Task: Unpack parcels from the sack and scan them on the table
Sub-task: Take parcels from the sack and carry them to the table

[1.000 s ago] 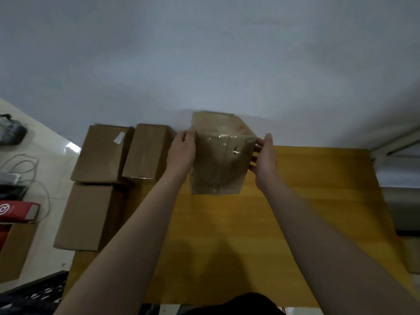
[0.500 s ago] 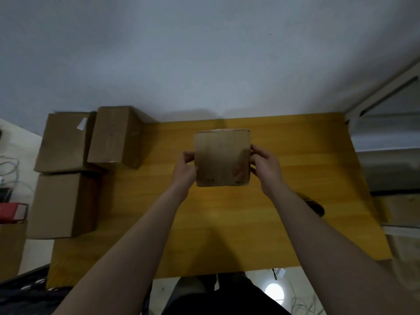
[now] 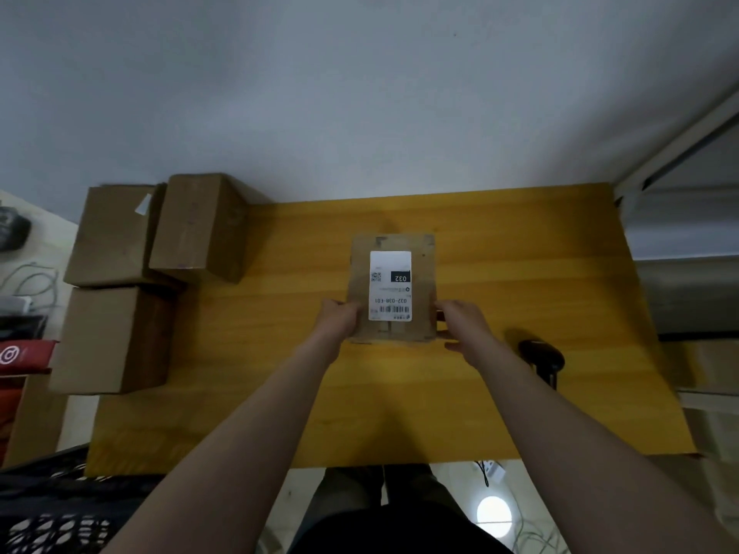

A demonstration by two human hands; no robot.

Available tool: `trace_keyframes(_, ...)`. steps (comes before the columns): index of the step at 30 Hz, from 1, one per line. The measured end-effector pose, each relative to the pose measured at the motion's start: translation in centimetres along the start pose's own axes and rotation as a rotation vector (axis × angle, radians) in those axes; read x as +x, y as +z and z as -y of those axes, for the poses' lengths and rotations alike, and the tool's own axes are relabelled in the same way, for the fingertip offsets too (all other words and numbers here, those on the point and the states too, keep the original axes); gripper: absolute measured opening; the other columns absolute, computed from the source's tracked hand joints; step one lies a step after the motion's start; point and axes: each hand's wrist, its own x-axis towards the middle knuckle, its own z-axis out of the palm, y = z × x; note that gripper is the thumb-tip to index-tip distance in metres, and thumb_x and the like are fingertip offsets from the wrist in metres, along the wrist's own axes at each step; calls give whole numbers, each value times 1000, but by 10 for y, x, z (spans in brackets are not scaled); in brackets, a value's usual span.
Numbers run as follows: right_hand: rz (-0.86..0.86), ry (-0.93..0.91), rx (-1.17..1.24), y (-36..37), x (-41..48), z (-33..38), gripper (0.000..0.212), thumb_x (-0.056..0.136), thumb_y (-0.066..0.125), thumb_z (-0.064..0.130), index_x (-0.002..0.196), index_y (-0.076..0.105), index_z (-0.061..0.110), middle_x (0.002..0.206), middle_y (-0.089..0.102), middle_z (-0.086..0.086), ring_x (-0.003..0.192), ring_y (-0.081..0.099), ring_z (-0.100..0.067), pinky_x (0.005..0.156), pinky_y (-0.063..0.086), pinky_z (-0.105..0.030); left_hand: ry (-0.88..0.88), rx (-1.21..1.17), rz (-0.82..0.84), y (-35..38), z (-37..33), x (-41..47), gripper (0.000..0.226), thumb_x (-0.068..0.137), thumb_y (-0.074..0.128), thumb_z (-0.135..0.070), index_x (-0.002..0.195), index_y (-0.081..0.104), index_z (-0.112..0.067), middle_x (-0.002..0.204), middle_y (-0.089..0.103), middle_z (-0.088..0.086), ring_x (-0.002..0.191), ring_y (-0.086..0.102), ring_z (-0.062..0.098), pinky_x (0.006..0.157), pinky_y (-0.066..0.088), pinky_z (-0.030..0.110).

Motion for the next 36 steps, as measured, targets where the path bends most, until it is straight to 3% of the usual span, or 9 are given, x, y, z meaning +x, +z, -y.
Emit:
trace_keyframes(6,-293,-114,-203,-47,14,-25,22,105,52,29,124,60,21,99,66,-2,73,61,-23,56,48,-38,172,53,-293,36,-6,-11,34,93,63,-21,115,38,-18,136,50,13,109,53,31,86,52,45)
trace_keyframes(9,-512,-51,-299,-79,27,-54,33,99,58,28,129,46,20,137,45,-9,119,49,-37,78,46,-45,308,330,-440,63,-2,-16,30,91,61,-15,110,41,-26,163,16,6,147,19,36,115,30,55)
trace_keyframes(11,-597,44,-338,-97,31,-69,47,96,59,29,135,36,18,147,31,-13,132,33,-40,98,37,-49,359,446,-458,84,1,-20,28,90,63,-15,107,46,-31,167,5,4,154,5,33,121,14,54)
trace_keyframes(18,-307,353,-152,-137,40,-124,76,103,56,19,159,7,7,156,33,-22,142,35,-43,113,39,-55,267,511,-461,113,3,-33,27,83,69,-38,103,50,-42,163,8,-1,145,19,36,110,20,53)
trace_keyframes(23,-228,291,-157,-135,47,-149,67,101,52,1,159,19,7,149,41,-24,119,53,-39,97,50,-49,274,503,-432,112,14,-42,36,82,76,-50,106,50,-47,159,15,0,136,31,37,109,27,52)
trace_keyframes(25,-134,274,-118,-131,44,-152,58,99,54,-1,152,34,7,128,54,-22,93,54,-32,77,47,-42,278,481,-402,109,21,-43,36,84,76,-52,109,49,-47,159,22,2,136,37,39,111,34,54)
trace_keyframes(27,-69,238,-87,-126,39,-148,40,96,58,1,135,51,7,101,57,-16,84,54,-31,74,46,-43,312,449,-372,105,27,-43,35,87,76,-49,110,50,-46,159,26,4,133,43,37,109,40,54)
trace_keyframes(31,-127,57,22,-117,13,-109,22,92,66,10,114,64,9,83,65,-12,70,63,-28,64,49,-39,413,413,-297,91,37,-47,39,91,77,-34,125,58,-32,150,39,4,106,53,22,85,47,36)
trace_keyframes(36,-100,-161,-77,-98,-32,-53,13,90,69,21,98,68,11,75,67,-8,50,63,-20,51,47,-32,403,465,-192,65,41,-47,43,90,76,-17,130,62,-27,157,21,6,142,33,36,114,42,46)
